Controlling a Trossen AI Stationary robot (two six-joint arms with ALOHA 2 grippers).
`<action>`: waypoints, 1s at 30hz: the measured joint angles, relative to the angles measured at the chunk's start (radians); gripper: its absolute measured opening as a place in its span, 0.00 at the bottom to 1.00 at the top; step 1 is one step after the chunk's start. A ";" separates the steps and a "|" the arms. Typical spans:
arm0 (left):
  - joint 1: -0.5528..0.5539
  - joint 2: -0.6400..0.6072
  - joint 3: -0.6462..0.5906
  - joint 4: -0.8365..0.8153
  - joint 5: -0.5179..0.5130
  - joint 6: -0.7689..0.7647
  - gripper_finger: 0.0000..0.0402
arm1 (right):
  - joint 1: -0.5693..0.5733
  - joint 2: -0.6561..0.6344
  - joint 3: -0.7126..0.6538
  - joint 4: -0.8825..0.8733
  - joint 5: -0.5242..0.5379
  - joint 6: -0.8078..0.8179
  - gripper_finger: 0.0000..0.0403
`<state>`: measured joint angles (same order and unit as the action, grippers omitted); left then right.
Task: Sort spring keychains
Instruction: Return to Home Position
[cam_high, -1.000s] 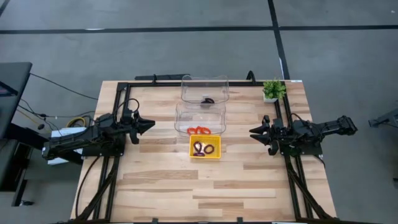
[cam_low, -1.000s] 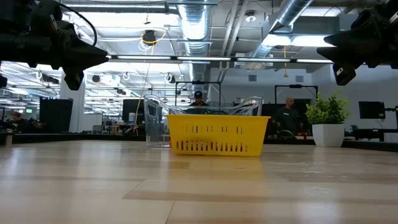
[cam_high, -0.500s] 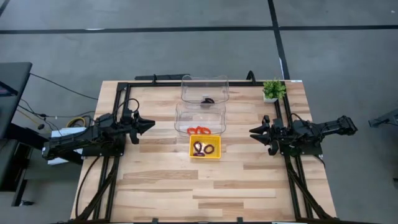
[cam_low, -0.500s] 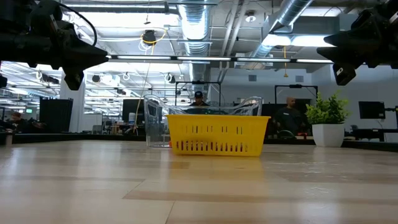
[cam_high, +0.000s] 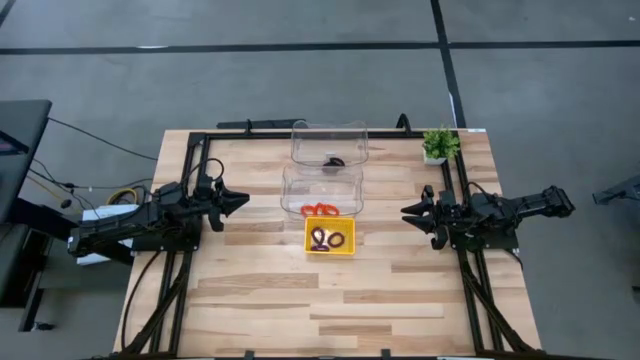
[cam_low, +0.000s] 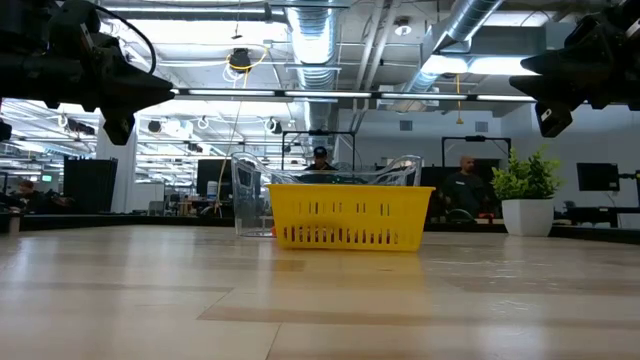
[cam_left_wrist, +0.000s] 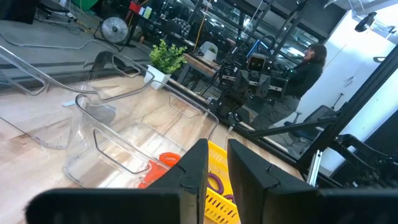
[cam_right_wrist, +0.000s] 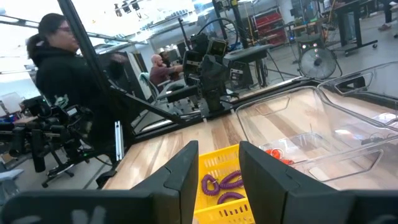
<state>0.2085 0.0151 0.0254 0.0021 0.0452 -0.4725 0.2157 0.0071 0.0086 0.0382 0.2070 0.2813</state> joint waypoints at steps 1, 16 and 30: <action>0.000 0.000 0.000 0.000 0.000 0.000 0.14 | 0.000 0.000 0.000 0.000 0.000 0.000 0.26; 0.000 0.000 0.000 0.000 0.000 0.000 0.14 | 0.000 0.000 0.000 0.000 0.000 0.000 0.26; 0.000 0.000 0.000 0.000 0.000 0.000 0.14 | 0.000 0.000 0.000 0.000 0.000 0.000 0.27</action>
<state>0.2083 0.0151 0.0254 0.0021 0.0452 -0.4726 0.2157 0.0071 0.0086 0.0383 0.2070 0.2813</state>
